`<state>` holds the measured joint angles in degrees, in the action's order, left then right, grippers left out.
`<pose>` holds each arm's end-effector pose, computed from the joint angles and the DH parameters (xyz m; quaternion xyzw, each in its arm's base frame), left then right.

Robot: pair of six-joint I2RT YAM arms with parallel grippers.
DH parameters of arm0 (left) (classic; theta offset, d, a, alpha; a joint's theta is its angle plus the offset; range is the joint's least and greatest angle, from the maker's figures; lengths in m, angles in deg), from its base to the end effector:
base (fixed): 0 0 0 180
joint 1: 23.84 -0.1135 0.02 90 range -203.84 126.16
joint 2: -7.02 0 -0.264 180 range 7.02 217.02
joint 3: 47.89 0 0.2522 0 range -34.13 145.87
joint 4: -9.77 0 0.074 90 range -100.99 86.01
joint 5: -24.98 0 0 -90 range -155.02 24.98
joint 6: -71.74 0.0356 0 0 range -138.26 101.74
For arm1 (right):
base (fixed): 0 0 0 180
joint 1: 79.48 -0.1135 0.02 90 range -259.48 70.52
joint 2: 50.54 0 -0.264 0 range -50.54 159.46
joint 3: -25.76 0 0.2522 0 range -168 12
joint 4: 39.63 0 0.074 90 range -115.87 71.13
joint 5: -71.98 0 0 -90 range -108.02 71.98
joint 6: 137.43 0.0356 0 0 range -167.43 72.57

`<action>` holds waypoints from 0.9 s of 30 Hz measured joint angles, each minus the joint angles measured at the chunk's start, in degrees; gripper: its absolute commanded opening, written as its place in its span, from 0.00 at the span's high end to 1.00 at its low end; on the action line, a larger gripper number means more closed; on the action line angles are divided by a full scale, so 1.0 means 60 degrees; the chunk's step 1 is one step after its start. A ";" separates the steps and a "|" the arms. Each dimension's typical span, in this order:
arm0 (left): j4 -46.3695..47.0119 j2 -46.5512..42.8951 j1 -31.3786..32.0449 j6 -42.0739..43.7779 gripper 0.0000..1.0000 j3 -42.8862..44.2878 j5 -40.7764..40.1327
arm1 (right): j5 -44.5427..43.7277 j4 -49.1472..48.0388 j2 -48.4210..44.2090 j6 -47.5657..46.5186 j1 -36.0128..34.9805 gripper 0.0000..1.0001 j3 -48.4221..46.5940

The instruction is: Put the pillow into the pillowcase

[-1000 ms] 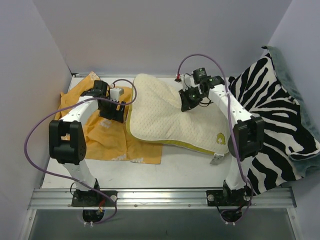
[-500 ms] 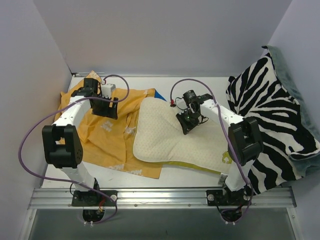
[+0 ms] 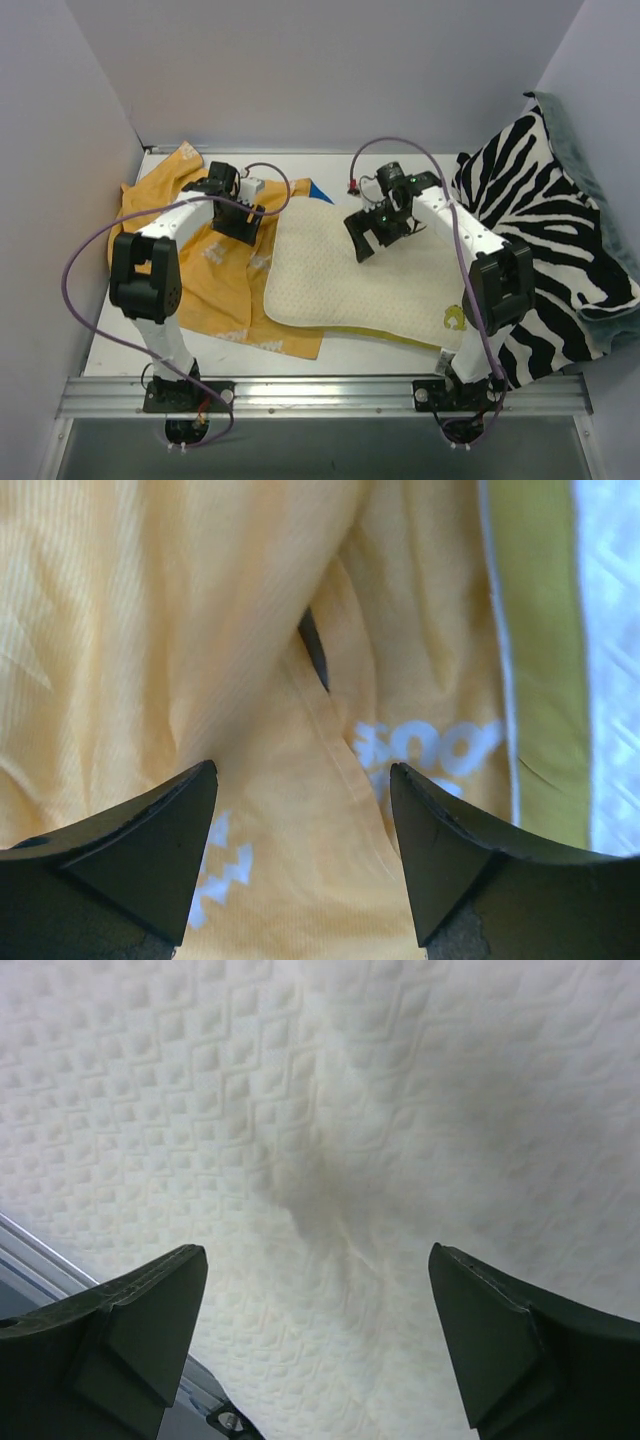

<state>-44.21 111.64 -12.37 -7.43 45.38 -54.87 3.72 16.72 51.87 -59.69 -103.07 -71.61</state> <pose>0.3706 -0.0816 0.2202 0.2067 0.9511 -0.0876 0.2123 0.3423 0.1638 0.2552 -0.3372 0.8911 0.2058 0.2234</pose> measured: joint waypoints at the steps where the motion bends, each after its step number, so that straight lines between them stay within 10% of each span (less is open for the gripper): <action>1: 0.0106 0.0233 0.0026 0.0058 0.22 0.0066 -0.0208 | 0.0109 0.0087 -0.0058 -0.0051 0.0007 0.00 -0.0215; 18: 0.0597 0.1668 -0.0838 0.0197 0.77 0.0918 0.0900 | -0.0015 -0.2794 0.1180 -0.0765 -0.2007 0.00 -0.0794; 22: 0.0506 0.1668 -0.1093 0.0175 0.97 0.0918 0.1687 | -0.0331 -0.3064 0.2047 -0.1206 -0.2408 0.39 -0.0812; 27: 0.0087 0.1628 -0.1381 0.0164 1.00 0.1056 0.2900 | -0.0459 -0.3082 0.2441 -0.1384 -0.2448 0.97 -0.0834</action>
<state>-43.69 121.41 -20.66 -6.45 51.72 -37.47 0.96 -1.77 66.52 -67.99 -117.76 -76.62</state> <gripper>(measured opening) 0.009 0.303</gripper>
